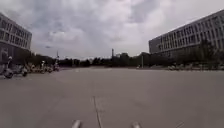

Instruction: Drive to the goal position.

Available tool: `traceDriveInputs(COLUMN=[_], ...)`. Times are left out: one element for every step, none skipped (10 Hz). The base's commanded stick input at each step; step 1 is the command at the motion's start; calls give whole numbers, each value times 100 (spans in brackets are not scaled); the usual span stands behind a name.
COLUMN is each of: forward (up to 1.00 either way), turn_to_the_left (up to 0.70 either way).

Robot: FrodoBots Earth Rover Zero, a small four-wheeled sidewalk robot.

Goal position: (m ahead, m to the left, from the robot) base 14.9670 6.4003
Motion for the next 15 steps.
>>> traceDriveInputs(forward=[85, 85, 85, 85, 85, 85, 85, 85, 85, 85, 85, 85, 85, 85, 85], turn_to_the_left=[0, 0, 0, 0, 0, 0, 0, 0, 0, 0, 0, 0, 0, 0, 0])
